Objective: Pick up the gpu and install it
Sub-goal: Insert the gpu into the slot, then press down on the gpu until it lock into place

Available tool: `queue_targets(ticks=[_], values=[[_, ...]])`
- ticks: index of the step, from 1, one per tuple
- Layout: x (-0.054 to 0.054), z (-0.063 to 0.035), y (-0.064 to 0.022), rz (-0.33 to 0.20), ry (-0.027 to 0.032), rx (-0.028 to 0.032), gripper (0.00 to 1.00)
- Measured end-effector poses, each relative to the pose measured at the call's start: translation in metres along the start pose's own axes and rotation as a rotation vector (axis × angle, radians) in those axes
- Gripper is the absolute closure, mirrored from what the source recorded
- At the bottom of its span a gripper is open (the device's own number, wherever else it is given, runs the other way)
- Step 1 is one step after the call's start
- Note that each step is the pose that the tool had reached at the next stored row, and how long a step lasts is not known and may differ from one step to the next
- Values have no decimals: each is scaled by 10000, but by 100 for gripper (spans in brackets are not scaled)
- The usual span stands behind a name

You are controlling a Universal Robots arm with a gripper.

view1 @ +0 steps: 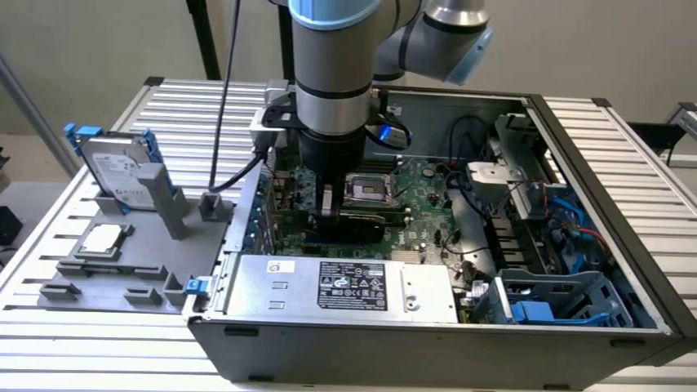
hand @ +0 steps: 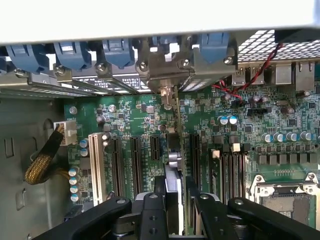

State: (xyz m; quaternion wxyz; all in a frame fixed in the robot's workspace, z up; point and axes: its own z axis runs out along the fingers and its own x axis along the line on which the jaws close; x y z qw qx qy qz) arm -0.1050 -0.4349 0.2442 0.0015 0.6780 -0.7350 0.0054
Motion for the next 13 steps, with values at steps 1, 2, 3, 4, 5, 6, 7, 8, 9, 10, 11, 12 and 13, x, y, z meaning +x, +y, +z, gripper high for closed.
queue_targets(ticks=[1,2,3,4,5,6,7,8,9,10,11,12,13], values=[[-3,3,1,1,13,0,73],[-6,7,1,2,24,1,73],[-8,10,1,2,33,1,73],[-9,17,1,2,40,1,73],[-11,25,1,2,45,2,73],[-11,30,1,1,52,3,73],[-12,31,2,1,57,3,73],[-10,29,3,1,64,2,73],[-9,28,3,1,68,0,73],[-10,27,5,5,63,-2,72],[-15,21,5,9,39,7,72],[-16,-10,4,9,35,13,72],[-15,-60,3,7,50,6,68]])
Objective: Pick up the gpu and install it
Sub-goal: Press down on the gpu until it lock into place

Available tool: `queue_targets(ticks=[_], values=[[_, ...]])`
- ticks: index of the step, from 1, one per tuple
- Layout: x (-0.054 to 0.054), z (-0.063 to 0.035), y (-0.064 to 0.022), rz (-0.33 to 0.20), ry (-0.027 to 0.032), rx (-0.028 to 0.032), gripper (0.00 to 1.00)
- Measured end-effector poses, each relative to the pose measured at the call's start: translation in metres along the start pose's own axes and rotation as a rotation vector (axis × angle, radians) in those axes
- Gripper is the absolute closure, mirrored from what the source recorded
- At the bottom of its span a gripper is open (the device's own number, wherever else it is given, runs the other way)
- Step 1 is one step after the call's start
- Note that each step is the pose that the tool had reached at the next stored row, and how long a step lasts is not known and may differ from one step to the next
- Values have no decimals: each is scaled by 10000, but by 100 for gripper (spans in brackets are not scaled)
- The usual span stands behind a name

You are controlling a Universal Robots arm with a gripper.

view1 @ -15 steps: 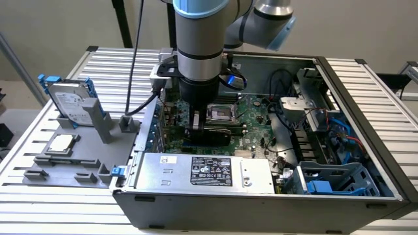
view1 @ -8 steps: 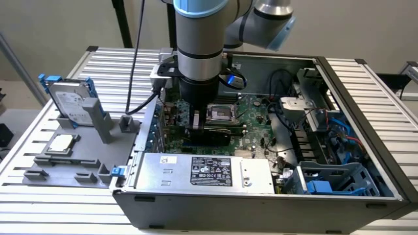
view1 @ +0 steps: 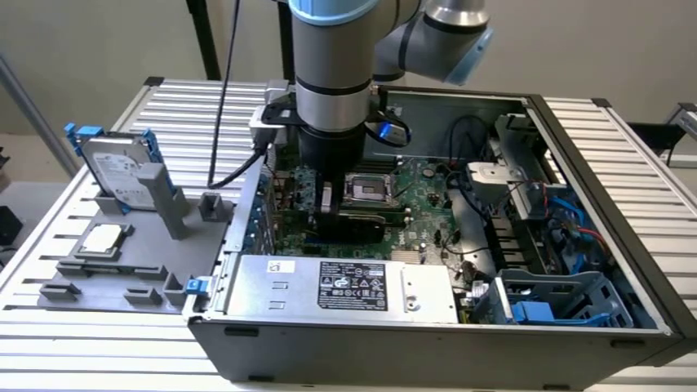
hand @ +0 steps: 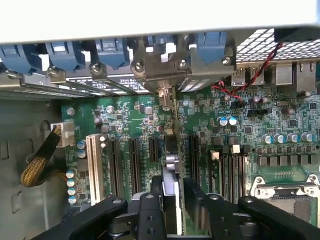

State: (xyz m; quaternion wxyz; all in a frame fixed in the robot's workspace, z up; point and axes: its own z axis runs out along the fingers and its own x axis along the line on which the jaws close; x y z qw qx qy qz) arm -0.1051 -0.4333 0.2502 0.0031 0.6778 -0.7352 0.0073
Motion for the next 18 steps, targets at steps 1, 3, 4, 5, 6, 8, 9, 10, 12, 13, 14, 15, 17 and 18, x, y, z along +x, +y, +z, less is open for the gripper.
queue_targets(ticks=[1,3,4,5,6,8,9,10,12,13,14,15,17,18], values=[[2,-47,-2,-5,4,-3,68],[4,-137,-2,-4,5,-5,68],[4,-184,-2,-4,7,-6,68],[5,-229,-3,-4,7,-6,68],[6,-276,-3,-5,9,-8,68],[7,-368,-4,-5,8,-9,68],[8,-413,-4,-5,8,-10,70],[8,-444,-4,-5,10,-14,70],[8,-457,-5,-6,7,-16,83],[8,-457,-5,-6,6,-16,89],[8,-457,-4,-5,5,-16,89],[8,-458,-4,-5,7,-17,89],[9,-458,-4,-5,8,-18,89],[9,-458,-4,-5,8,-17,89]])
